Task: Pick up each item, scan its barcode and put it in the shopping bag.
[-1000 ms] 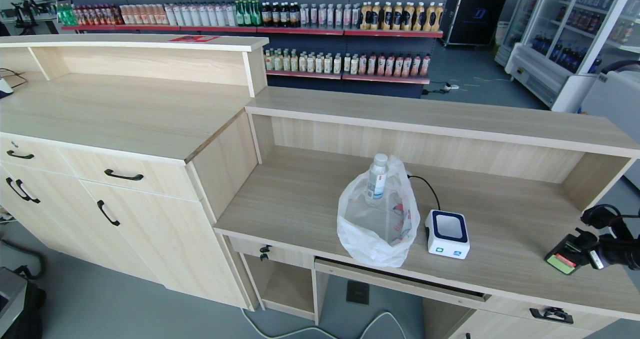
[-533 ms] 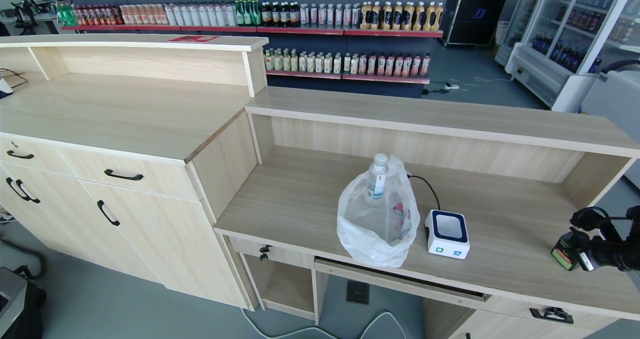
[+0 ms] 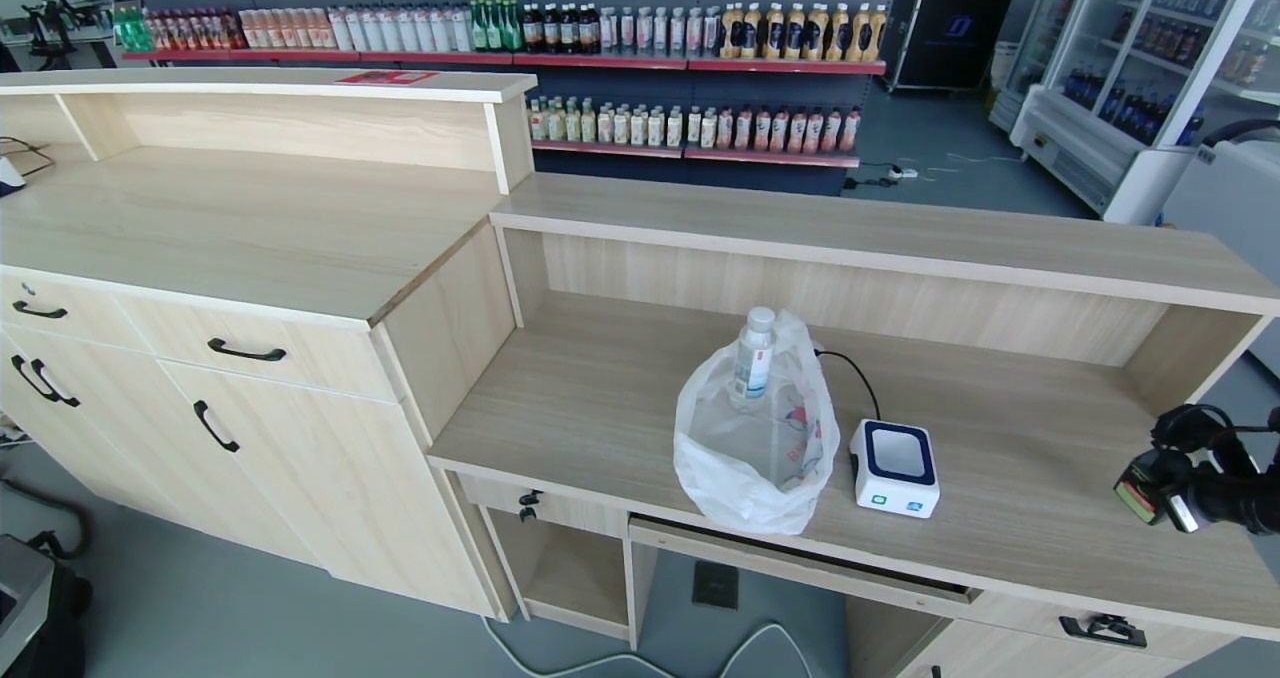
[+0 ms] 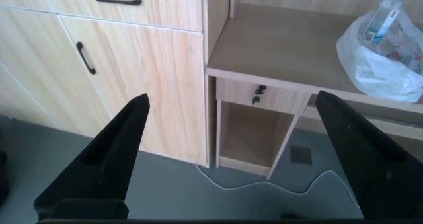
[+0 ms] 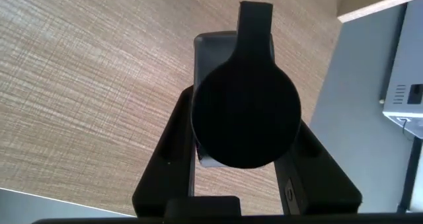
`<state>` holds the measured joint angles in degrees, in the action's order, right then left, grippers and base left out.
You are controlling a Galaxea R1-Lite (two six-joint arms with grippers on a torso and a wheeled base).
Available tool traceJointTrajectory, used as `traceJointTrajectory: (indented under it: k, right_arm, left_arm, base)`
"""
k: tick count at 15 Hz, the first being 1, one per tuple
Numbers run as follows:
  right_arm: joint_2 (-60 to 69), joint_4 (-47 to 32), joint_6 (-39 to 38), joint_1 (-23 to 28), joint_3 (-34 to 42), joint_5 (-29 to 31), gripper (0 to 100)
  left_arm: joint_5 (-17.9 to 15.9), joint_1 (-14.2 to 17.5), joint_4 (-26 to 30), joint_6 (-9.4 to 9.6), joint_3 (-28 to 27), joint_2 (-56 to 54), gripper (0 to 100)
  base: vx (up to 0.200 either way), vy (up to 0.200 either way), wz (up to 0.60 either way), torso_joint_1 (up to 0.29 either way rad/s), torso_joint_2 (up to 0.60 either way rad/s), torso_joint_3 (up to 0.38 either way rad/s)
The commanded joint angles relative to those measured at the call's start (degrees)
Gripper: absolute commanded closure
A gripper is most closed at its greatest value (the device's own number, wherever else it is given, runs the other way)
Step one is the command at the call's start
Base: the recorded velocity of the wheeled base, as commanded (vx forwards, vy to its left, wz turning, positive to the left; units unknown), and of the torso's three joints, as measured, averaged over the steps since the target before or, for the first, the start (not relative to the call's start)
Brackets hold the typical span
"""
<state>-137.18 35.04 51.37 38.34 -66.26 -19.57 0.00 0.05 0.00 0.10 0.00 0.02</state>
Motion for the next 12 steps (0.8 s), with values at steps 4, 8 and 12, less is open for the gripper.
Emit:
traceJointTrajectory:
  k: [4, 8, 12]
  right_arm:
    - [35.3, 18.1, 16.7, 5.0, 31.7, -5.2, 100]
    - [52.6, 17.9, 33.4, -1.5, 42.6, -24.6, 100]
    - [62.5, 7.9, 55.5, -19.4, 44.2, -27.2, 100]
  left_arm:
    - [0.0, 0.0, 0.0, -0.01, 0.0, 0.0, 0]
    - [0.0, 0.0, 0.0, -0.01, 0.0, 0.0, 0]
    - [0.0, 0.0, 0.0, -0.01, 0.0, 0.0, 0]
  base:
    - [0.000, 0.000, 0.00, 0.000, 0.00, 0.000]
    - [0.000, 0.000, 0.00, 0.000, 0.00, 0.000]
    - [0.000, 0.000, 0.00, 0.000, 0.00, 0.000]
